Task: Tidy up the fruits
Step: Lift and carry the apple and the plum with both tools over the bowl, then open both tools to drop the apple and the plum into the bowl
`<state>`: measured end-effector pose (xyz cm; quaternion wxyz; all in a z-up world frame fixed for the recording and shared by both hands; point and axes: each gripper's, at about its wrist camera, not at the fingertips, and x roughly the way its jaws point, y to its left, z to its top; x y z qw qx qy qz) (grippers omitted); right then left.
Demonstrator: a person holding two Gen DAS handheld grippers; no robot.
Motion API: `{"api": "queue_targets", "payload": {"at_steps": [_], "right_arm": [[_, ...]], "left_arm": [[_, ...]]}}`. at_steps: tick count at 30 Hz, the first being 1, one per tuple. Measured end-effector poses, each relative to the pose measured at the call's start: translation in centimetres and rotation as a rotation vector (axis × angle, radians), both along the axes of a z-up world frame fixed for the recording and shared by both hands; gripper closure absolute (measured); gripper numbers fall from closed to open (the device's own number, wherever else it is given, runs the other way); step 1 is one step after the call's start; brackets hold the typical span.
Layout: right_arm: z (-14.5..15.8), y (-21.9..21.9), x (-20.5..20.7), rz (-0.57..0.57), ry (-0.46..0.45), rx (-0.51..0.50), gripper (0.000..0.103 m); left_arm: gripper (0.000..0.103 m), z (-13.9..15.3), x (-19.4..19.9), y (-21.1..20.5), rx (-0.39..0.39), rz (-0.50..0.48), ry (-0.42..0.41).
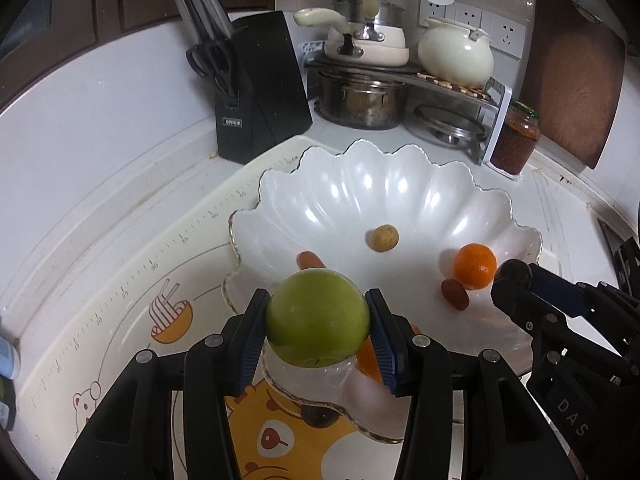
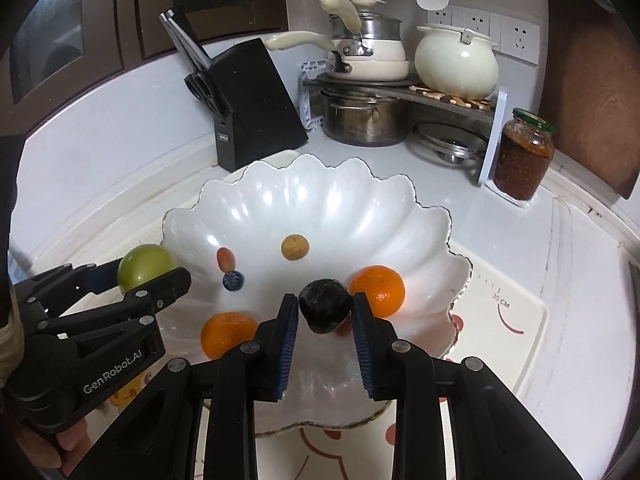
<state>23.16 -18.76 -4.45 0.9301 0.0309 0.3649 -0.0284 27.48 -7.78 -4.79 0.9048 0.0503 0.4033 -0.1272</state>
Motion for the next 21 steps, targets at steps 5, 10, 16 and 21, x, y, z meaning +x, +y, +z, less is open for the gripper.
{"api": "queue_targets", "payload": {"at_steps": [5,10,16,21], "right_arm": [[0.3,0.0,-0.5,-0.029,-0.026,-0.029,0.039],[0.9,-0.4,-1.1,-0.074,-0.048,-0.051,0.025],[1.7,-0.5,-1.8,-0.115,-0.076,-0.074,0.018],[2.5,0.3,-2.4,-0.119,-0.104,-0.063,0.017]], "left_arm": [[0.028,0.5,-0.5,0.1,0.009,0.008,-0.038],[0.019,1.3,-0.9,0.4,0.013,0.021,-0.058],[0.003,2.2,-1.7,1.5,0.025,0.066,-0.100],[0.000,2.9,-2.6,2.8,0.024,0.091,-0.116]]}}
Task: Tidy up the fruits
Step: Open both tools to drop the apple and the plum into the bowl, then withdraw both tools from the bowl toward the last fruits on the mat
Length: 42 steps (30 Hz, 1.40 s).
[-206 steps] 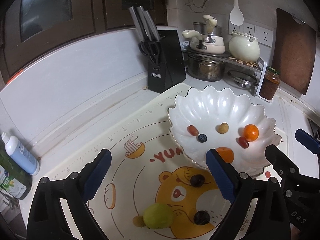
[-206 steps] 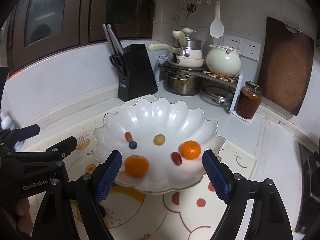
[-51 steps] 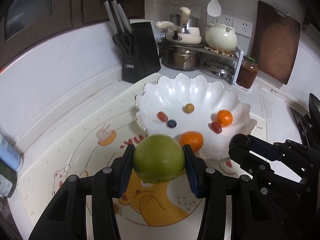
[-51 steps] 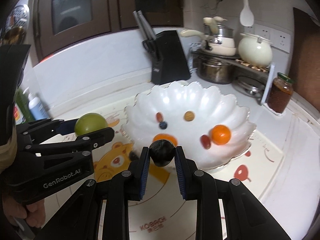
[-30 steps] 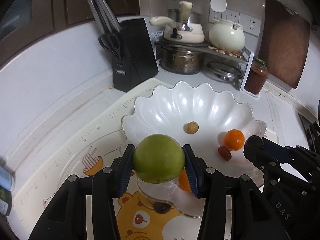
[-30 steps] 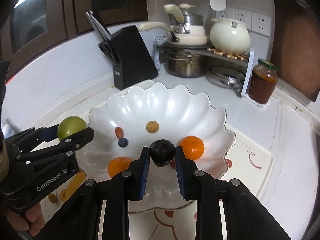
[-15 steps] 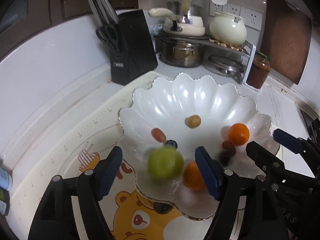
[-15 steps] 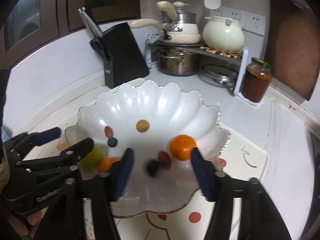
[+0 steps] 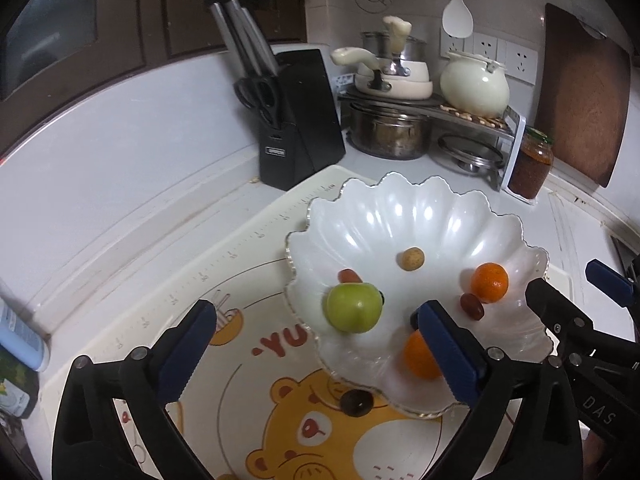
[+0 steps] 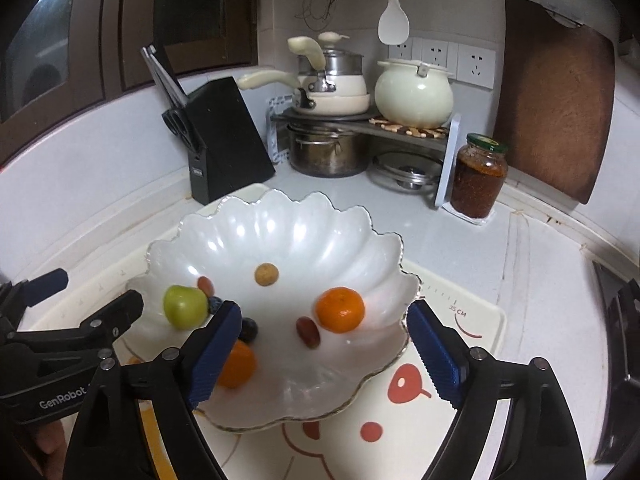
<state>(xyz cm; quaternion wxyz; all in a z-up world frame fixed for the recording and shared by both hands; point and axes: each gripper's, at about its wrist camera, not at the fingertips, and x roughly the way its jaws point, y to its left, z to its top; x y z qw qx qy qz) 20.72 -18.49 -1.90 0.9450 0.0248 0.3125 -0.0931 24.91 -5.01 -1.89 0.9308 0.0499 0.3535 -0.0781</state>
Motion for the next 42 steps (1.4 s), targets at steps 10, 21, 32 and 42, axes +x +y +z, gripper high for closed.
{"api": "queue_targets", "payload": {"at_steps": [10,21,32,42], "right_arm": [[0.5,3.3,-1.9,0.049,-0.026,0.018,0.017],[-0.2,6.6,-3.7,0.096,-0.023,0.005,0.017],[-2.1,8.5,-5.0,0.128,0.010,-0.010,0.018],[-4.5,9.3,-5.3,0.145,0.073,-0.007,0.018]], "left_arm": [[0.000,1.3,-2.4,3.3,0.016,0.063,-0.037],[0.000,0.8,-5.1,6.9,0.027,0.119,-0.041],[0.002,-2.6,-7.2,8.8,0.031,0.134,0.040],[0.020,-6.1,-7.5,9.1,0.030,0.120,0.134]]}}
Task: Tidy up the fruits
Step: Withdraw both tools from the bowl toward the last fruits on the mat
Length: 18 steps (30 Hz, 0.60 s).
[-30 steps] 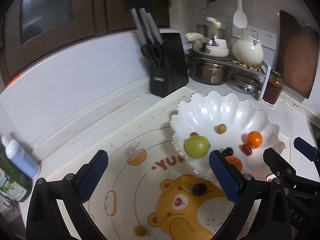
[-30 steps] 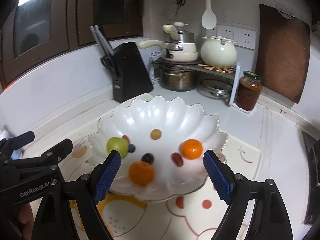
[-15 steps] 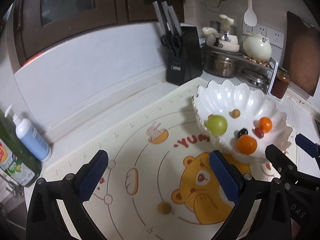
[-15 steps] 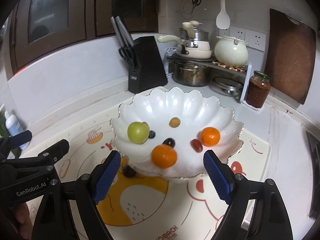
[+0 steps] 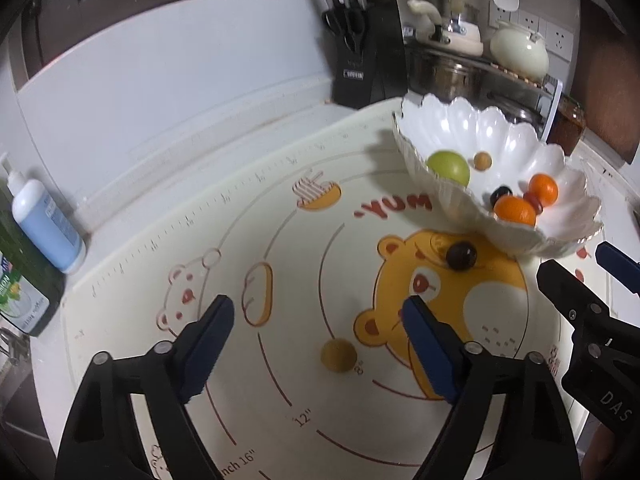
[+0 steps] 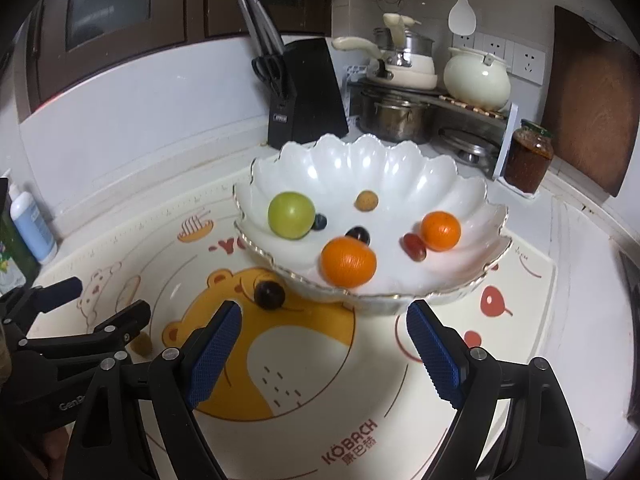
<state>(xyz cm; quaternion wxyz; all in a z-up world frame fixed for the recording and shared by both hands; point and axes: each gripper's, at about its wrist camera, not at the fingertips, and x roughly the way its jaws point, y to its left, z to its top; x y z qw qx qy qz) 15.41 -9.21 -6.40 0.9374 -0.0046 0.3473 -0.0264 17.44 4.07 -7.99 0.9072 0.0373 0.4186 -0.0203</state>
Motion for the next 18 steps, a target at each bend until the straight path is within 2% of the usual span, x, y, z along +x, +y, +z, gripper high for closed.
{"api": "queue_targets", "payload": {"at_steps": [4,12,15,18], "right_arm": [[-0.9,0.1,0.0,0.004,0.026,0.007,0.018],[-1.7,0.1,0.3,0.004,0.053,0.016,0.017],[-1.8,0.2,0.4,0.004,0.057,0.015,0.017],[-2.0,0.2,0.6,0.004,0.061,0.015,0.017]], "left_arm": [[0.029,-1.3,0.1,-0.1,-0.006,-0.009,0.038],[0.053,-2.8,0.1,-0.1,-0.027,-0.018,0.085],[0.060,-3.2,0.0,-0.2,-0.030,-0.015,0.093],[0.063,-3.6,0.0,-0.2,-0.032,-0.017,0.105]]}}
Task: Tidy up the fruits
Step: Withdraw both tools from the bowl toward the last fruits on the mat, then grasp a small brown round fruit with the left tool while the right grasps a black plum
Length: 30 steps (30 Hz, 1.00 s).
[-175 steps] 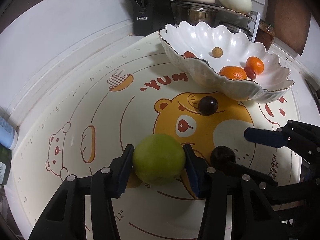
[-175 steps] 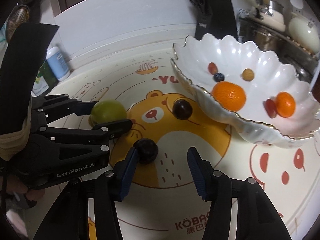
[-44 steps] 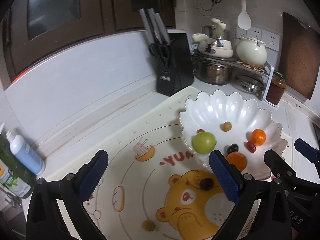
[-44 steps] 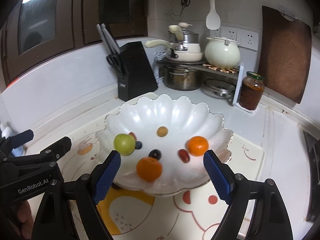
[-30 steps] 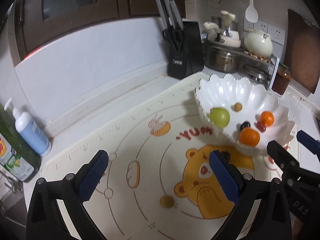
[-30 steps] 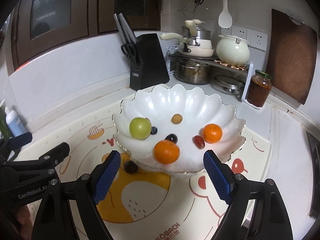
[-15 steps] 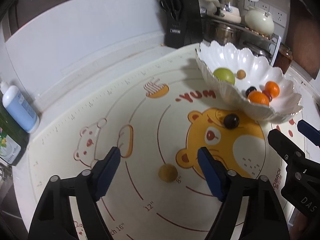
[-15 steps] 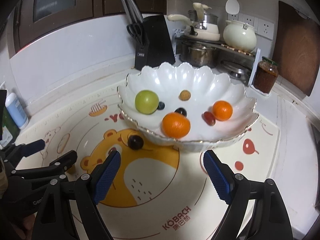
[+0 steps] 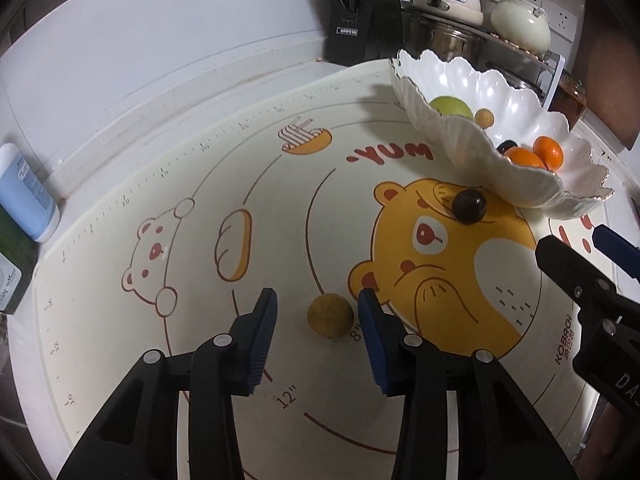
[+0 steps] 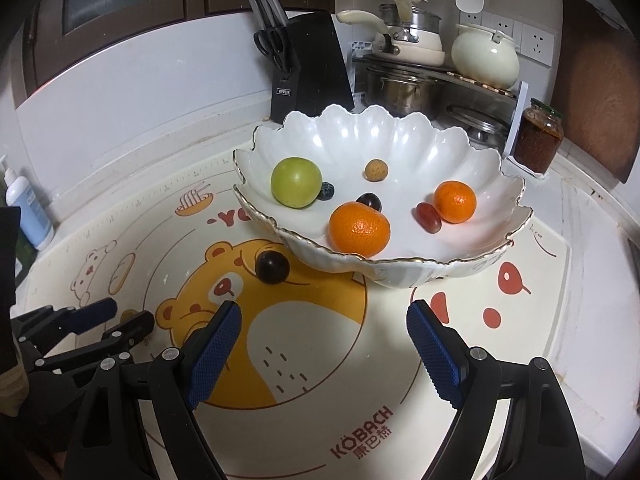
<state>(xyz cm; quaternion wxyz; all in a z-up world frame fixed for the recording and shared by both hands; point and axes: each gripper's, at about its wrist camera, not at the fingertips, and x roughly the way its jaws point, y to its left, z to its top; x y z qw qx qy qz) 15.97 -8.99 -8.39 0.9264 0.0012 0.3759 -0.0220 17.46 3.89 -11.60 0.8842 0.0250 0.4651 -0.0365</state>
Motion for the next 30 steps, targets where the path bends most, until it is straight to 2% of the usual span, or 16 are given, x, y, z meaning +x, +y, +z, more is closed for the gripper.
{"api": "queue_targets", "payload": {"at_steps": [4,9,23,28,30], "right_arm": [[-0.1,-0.1,0.2,0.000,0.005,0.003,0.017],[-0.3,-0.1,0.2,-0.001,0.008,0.010,0.017],[-0.9,1.9,2.3,0.030,0.013,0.031,0.019],[-1.5,3.0,3.8,0.006,0.042,0.066,0.026],[-2.0,3.5,4.4,-0.003,0.064,0.077,0.045]], "left_arm": [[0.067,-0.2,-0.2,-0.1,-0.007,-0.005,-0.003],[0.080,-0.2,-0.2,0.0,-0.030,-0.006,-0.005],[0.080,1.0,0.0,3.0,-0.023,0.077,-0.042],[0.080,1.3,0.7,4.7,-0.024,0.107,-0.050],[0.080,1.3,1.0,5.3,-0.023,0.115,-0.055]]}}
